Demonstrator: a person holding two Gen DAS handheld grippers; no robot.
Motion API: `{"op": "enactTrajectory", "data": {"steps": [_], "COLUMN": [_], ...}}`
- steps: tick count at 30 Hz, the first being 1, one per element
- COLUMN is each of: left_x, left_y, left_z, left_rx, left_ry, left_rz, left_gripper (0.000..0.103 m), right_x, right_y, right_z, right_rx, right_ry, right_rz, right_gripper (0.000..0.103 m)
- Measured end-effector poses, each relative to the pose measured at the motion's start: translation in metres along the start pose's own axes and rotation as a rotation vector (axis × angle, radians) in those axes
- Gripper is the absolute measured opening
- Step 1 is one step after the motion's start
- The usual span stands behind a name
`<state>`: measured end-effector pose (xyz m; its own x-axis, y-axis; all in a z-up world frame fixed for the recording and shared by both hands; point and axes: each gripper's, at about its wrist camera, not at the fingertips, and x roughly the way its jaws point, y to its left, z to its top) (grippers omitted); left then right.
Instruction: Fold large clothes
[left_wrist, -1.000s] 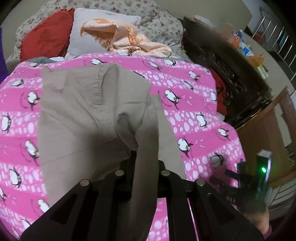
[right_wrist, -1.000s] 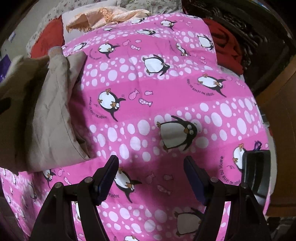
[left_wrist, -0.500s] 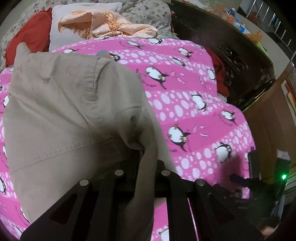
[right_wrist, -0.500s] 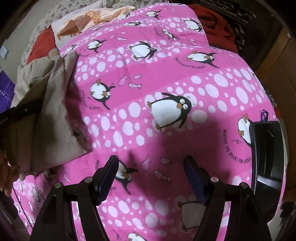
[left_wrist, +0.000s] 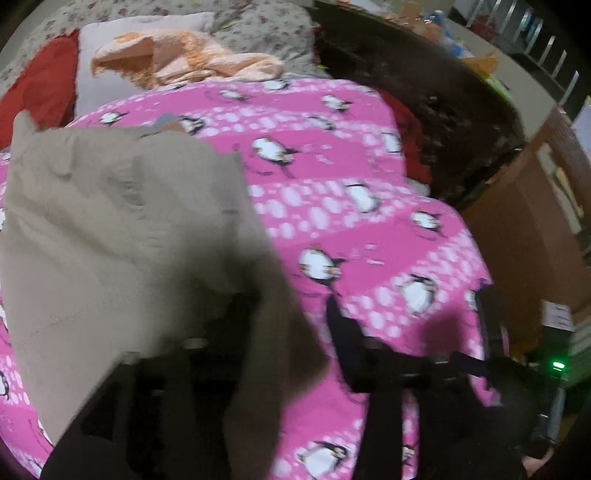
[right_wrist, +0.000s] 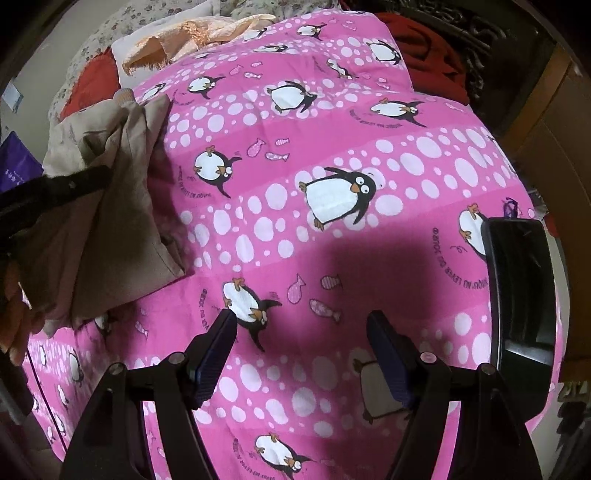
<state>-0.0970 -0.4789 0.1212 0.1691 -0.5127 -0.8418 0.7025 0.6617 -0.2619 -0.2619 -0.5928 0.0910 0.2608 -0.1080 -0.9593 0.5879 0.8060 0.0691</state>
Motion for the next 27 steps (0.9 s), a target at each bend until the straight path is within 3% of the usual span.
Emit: {"op": "enactTrajectory", "data": {"steps": [4, 7, 11, 13, 20, 27], "left_x": [-0.038, -0.073, -0.122, -0.131, -0.111, -0.090], "left_y": [-0.015, -0.007, 0.037, 0.063, 0.134, 0.156], "left_z": [-0.001, 0.001, -0.005, -0.014, -0.065, -0.081], "left_rx": [0.039, 0.032, 0.025, 0.013, -0.107, -0.213], "left_ry": [-0.008, -0.024, -0.095, -0.092, -0.031, -0.015], "left_rz": [-0.139, -0.165, -0.050, 0.008, 0.174, 0.185], "left_gripper": [0.057, 0.057, 0.061, 0.061, 0.061, 0.061], "right_x": [-0.002, -0.006, -0.010, -0.010, -0.004, -0.024], "right_y": [0.001, 0.004, 0.015, 0.020, 0.036, 0.052], "right_z": [-0.003, -0.005, -0.007, -0.007, -0.005, 0.011], "right_rx": [0.016, 0.014, -0.005, -0.014, -0.016, -0.021], "right_ry": [0.000, -0.005, -0.016, -0.017, -0.012, -0.089], "right_rz": [0.012, 0.026, 0.052, 0.060, 0.099, 0.165], "right_gripper": [0.074, 0.074, 0.074, 0.074, 0.074, 0.074]}}
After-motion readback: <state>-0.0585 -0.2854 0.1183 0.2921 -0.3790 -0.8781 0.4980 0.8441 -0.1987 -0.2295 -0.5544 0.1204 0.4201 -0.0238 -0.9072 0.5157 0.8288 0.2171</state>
